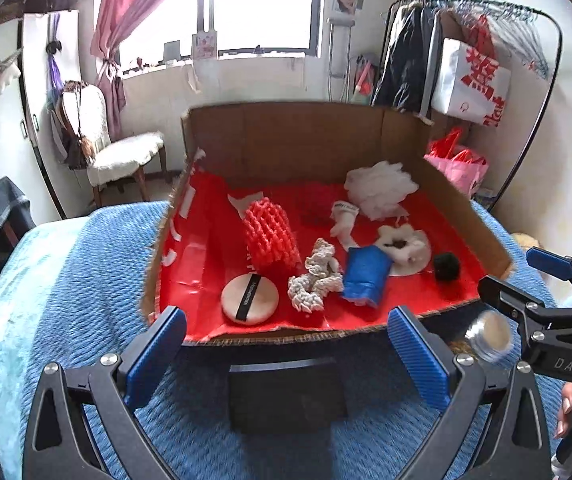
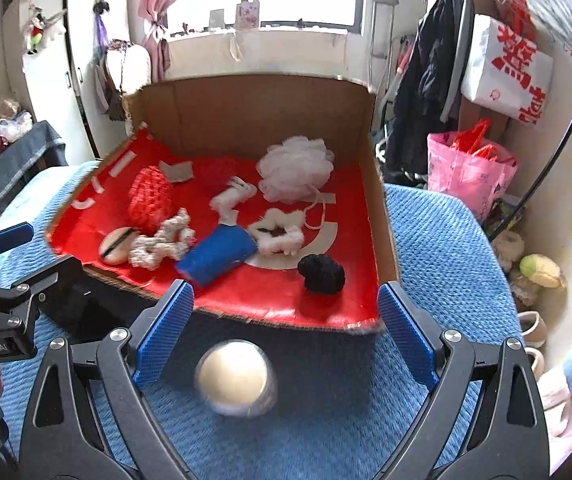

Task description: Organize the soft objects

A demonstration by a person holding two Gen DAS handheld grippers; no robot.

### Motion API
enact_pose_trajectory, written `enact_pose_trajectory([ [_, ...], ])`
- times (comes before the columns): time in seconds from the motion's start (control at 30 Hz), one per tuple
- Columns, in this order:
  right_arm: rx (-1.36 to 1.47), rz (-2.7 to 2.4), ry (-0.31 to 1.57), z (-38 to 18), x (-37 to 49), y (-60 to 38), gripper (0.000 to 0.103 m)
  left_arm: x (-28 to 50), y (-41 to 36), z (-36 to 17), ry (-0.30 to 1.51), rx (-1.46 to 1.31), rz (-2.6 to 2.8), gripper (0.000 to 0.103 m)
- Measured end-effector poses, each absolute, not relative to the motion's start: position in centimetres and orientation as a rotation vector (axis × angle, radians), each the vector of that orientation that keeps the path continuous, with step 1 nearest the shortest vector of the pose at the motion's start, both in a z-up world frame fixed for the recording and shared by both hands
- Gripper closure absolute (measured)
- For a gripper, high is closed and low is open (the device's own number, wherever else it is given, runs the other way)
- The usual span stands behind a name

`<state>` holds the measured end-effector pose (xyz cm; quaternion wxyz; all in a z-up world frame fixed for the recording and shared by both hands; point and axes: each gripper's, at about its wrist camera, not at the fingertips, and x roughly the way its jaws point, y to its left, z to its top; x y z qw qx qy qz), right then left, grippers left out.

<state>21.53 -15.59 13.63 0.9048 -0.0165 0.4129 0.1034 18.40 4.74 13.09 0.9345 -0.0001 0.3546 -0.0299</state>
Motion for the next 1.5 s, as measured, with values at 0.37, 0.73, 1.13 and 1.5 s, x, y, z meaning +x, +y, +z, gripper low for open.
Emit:
enact_pose_trajectory([
  [0.37, -0.038, 0.272, 0.752, 17.5, 13.0, -15.8, 0.001, 9.7, 5.0, 15.9, 0.655, -0.052, -0.095, 0.0],
  [0.73, -0.033, 0.246, 0.859, 11.9, 9.3, -16.2, 0.0, 8.2, 4.1, 8.7, 0.76, -0.048, -0.093, 0.0],
  [1.13, -0.003, 0.147, 1.046, 4.1, 10.9, -16.9, 0.0, 10.5, 3.1, 2.2, 0.903, -0.008, -0.074, 0.0],
  [1.5, -0.009, 0.139, 1.05, 3.9, 11.0, -16.7, 0.0, 10.7, 2.6, 1.9, 0.915, 0.016, -0.049, 0.0],
])
